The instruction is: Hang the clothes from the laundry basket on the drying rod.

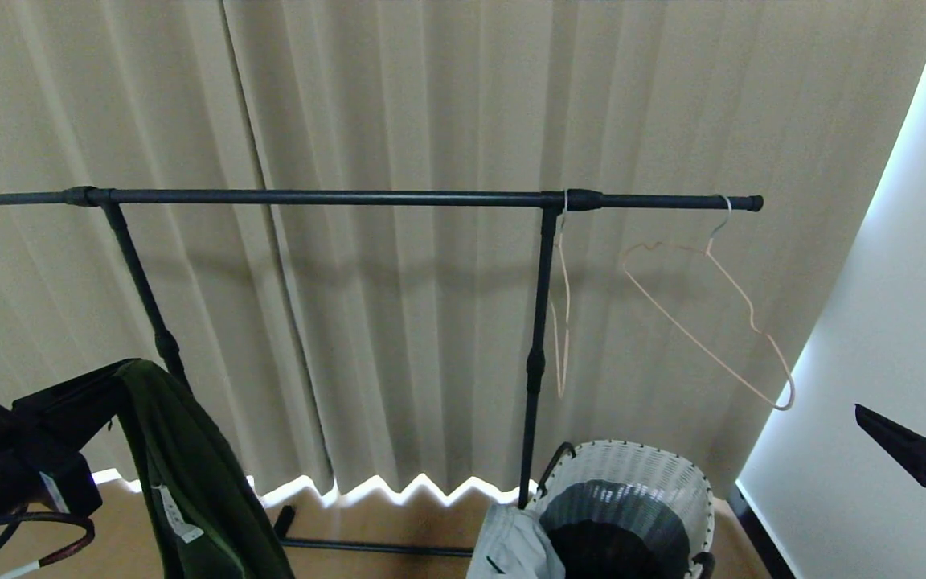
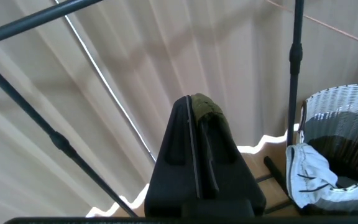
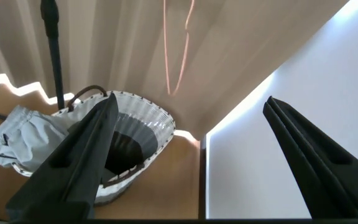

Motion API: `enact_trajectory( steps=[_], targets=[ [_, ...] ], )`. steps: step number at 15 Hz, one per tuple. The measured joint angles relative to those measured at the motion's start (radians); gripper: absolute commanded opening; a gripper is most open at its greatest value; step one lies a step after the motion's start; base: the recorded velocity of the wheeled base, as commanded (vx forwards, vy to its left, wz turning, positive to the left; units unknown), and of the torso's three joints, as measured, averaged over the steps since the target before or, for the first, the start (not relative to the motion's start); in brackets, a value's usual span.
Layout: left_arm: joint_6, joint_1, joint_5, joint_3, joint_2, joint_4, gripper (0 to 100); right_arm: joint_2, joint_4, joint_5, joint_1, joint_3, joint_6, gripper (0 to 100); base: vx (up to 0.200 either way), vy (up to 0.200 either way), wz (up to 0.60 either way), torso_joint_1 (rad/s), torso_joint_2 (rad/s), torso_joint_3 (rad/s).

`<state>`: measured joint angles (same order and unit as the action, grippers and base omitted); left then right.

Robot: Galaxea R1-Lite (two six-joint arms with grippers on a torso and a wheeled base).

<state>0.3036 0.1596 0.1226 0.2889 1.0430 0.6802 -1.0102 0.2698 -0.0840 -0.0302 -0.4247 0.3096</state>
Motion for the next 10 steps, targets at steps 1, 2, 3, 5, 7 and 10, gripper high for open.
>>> enact_trajectory(
  steps=[1,2,3,5,7,10],
  targets=[
    [0.0,0.001,0.0,0.0,0.0,0.0,0,0.0,-0.001,0.0,0.0,0.0,0.0,100,0.2,0.0,0.0,-0.002,0.0,-0.002],
    [0.0,0.002,0.0,-0.002,0.0,0.0,0,0.0,-0.001,-0.001,0.0,0.0,0.0,100,0.2,0.0,0.0,-0.017,0.0,0.007],
    [0.0,0.002,0.0,-0.002,0.0,0.001,0,0.002,0.0,0.001,0.0,0.0,0.0,100,0.2,0.0,0.0,0.007,0.0,0.007],
    [0.0,0.003,0.0,-0.002,0.0,0.0,0,0.001,-0.001,0.001,0.0,0.001,0.0,100,0.2,0.0,0.0,0.017,0.01,0.002],
    [0.0,0.003,0.0,-0.002,0.002,0.001,0,0.0,0.0,0.001,0.0,0.001,0.0,100,0.2,0.0,0.0,0.002,0.0,0.002],
    [0.0,0.003,0.0,-0.002,0.006,0.0,0,-0.001,0.0,0.0,0.0,0.0,0.0,100,0.067,0.0,0.0,-0.001,0.0,-0.001]
  ],
)
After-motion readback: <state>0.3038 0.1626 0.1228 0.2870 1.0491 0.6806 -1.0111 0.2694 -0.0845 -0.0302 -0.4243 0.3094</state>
